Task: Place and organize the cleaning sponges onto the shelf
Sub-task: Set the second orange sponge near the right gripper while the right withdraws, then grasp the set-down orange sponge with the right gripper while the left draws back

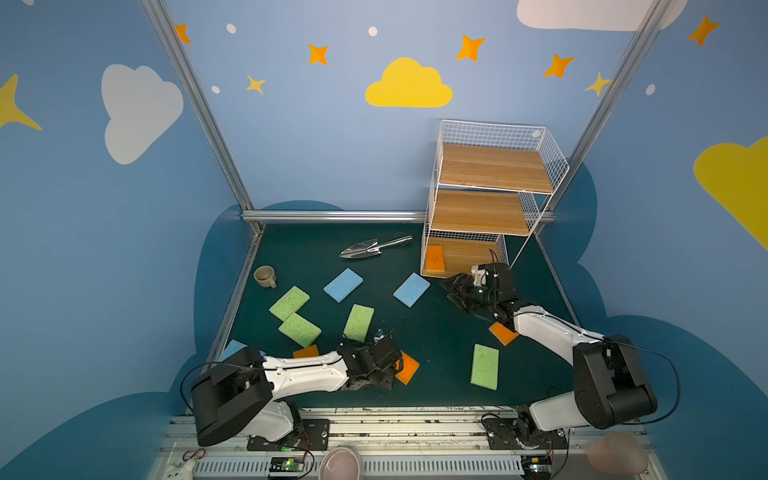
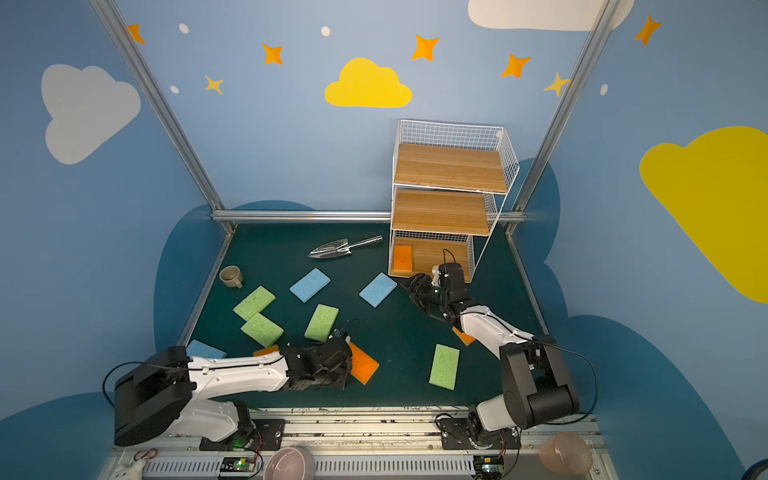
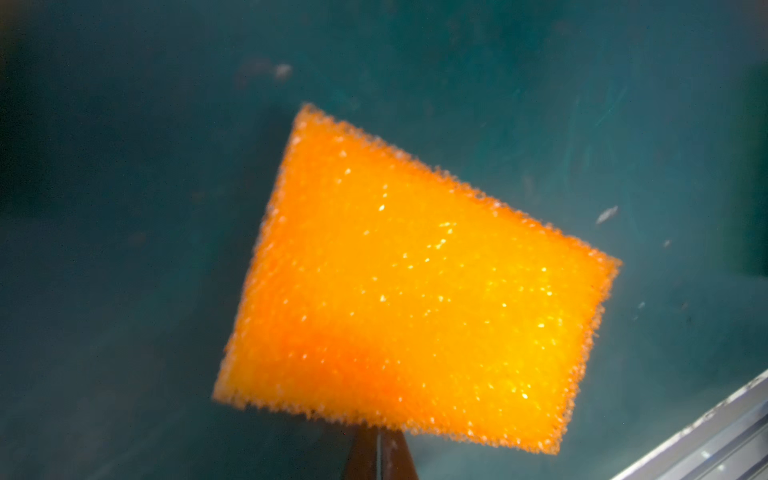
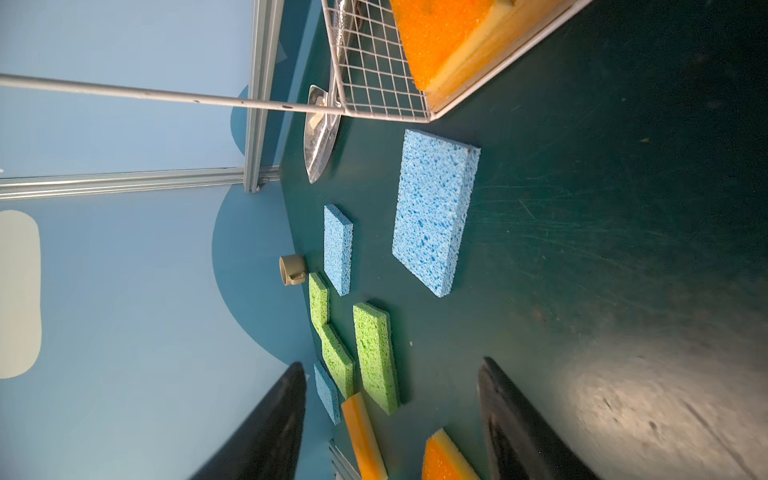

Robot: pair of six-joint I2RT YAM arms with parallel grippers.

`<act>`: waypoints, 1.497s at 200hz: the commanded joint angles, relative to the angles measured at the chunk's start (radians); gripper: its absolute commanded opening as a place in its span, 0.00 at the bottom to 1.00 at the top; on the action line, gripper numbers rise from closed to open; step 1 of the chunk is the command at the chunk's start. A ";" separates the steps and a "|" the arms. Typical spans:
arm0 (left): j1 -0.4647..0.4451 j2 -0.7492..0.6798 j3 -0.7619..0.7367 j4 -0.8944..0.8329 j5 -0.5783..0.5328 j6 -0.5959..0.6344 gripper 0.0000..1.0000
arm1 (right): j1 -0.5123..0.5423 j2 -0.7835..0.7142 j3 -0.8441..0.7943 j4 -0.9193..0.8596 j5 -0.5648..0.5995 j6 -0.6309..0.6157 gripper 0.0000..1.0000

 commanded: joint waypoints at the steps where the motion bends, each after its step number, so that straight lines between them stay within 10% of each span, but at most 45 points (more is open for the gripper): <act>1: 0.008 0.089 0.107 0.059 0.009 0.020 0.08 | -0.036 -0.059 -0.021 -0.090 -0.042 -0.059 0.65; 93: 0.062 0.291 0.345 0.107 0.066 0.090 0.17 | -0.107 -0.166 -0.026 -0.416 -0.160 -0.405 0.55; 140: 0.056 0.076 0.187 0.113 0.023 0.106 0.76 | -0.039 0.024 0.064 -0.480 -0.207 -0.563 0.54; 179: 0.063 -0.156 0.044 0.079 -0.054 0.091 0.98 | 0.071 0.153 0.133 -0.495 -0.170 -0.587 0.50; 299: 0.199 -0.485 -0.188 0.044 -0.150 0.077 1.00 | 0.139 0.284 0.135 -0.495 -0.131 -0.612 0.42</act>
